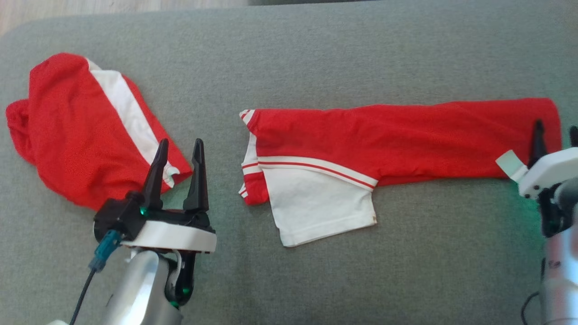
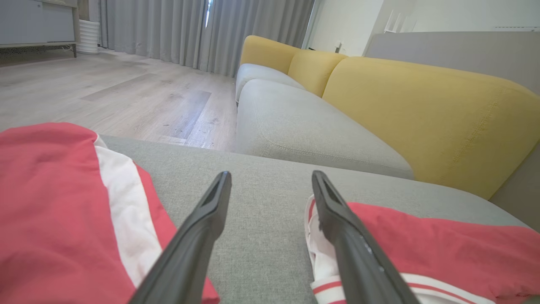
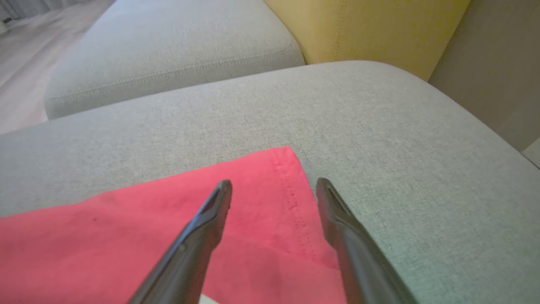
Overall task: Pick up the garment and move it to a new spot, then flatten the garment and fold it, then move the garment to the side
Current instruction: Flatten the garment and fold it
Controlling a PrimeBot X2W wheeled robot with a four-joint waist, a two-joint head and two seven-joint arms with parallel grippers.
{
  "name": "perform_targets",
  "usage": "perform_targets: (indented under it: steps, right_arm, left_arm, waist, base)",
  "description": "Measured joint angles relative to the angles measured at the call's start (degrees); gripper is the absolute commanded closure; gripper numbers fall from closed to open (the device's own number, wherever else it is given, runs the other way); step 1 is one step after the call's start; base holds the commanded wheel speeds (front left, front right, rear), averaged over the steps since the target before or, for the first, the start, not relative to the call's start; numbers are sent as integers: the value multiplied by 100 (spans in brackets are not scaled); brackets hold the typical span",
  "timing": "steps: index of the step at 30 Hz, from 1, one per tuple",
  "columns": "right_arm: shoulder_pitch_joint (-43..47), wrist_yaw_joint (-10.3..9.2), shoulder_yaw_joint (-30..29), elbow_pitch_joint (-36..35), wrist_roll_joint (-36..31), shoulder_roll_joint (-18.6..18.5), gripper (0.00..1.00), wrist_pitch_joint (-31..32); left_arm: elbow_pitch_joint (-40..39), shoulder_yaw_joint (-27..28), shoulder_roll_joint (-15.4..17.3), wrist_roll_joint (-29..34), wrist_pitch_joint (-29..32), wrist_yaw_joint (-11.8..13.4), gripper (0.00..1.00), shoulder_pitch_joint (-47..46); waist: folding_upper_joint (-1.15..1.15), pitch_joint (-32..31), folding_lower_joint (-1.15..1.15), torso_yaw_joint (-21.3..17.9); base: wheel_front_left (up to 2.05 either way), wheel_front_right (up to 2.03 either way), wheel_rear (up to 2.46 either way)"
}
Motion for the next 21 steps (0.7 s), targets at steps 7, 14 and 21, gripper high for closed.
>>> perform_targets:
  steps: [7, 14, 21]
  right_arm:
    - [-222, 0, -867, 546, -740, 35, 0, 235]
    - [-436, 0, -993, 890, -922, 118, 0, 341]
    - [-548, 0, -715, 1049, -756, 115, 100, 339]
  left_arm:
    - [43, 30, -68, 42, 0, -64, 0, -77]
    - [112, 48, -91, 90, 0, -110, 0, -113]
    - [114, 80, -98, 98, 0, -114, 0, -119]
  waist:
    - [0, 144, -1, 86]
    - [0, 196, -1, 39]
    - [0, 220, -2, -25]
  base:
    - [0, 0, 0]
    - [0, 0, 0]
    - [0, 0, 0]
